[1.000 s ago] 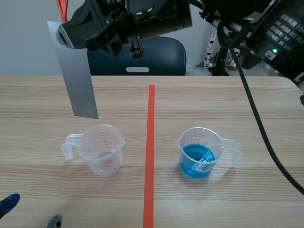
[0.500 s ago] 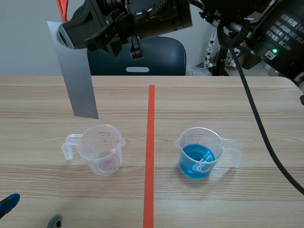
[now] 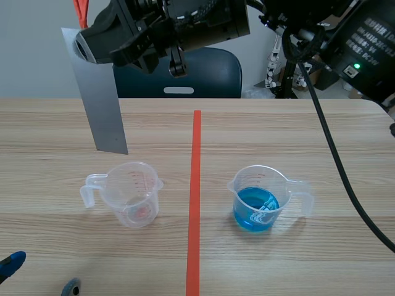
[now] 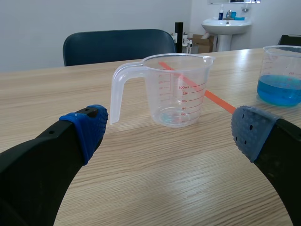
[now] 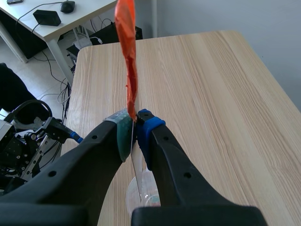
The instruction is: Do the redox reaction experiment. move the plate over the blue solution
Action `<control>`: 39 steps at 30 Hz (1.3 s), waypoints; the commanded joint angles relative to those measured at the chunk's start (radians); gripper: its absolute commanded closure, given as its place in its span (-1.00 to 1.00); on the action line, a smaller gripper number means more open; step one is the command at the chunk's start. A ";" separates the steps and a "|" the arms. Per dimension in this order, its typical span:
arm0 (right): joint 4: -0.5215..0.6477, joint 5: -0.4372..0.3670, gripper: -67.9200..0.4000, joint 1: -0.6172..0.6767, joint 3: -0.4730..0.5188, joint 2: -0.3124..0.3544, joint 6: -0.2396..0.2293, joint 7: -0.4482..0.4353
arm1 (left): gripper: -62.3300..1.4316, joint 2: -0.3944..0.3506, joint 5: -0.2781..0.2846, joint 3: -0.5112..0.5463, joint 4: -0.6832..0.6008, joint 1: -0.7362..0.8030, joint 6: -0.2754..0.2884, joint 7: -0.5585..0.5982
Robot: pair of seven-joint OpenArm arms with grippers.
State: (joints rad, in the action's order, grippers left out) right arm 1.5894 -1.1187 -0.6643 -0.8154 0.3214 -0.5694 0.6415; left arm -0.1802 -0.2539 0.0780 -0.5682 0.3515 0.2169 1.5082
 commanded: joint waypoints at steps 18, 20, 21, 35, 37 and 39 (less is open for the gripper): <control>0.004 -0.137 0.97 -0.019 0.129 0.064 -0.071 0.060 | -0.77 -0.069 0.010 0.006 -0.080 0.073 0.007 0.046; 0.004 -0.167 0.97 -0.017 0.140 0.091 -0.098 0.060 | -0.77 -0.101 0.019 0.006 -0.108 0.106 0.007 0.046; 0.004 -0.186 0.97 -0.017 0.145 0.105 -0.112 0.064 | -0.77 -0.120 0.035 0.006 -0.126 0.124 0.008 0.046; 0.004 -0.364 0.97 -0.017 0.145 0.369 -0.176 0.057 | -0.77 -0.622 0.429 0.006 -0.569 0.510 0.018 0.046; 0.004 -0.375 0.97 -0.017 0.145 0.407 -0.176 0.042 | -0.77 -0.698 0.465 0.006 -0.612 0.536 0.018 0.046; 0.004 -0.397 0.97 -0.017 0.145 0.443 -0.176 0.031 | -0.75 -0.764 0.499 0.007 -0.644 0.544 0.019 0.037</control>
State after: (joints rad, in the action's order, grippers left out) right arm 1.5887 -1.4876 -0.6643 -0.6765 0.7540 -0.7376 0.6975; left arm -0.9443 0.2295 0.0780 -1.2232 0.9173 0.2363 1.5085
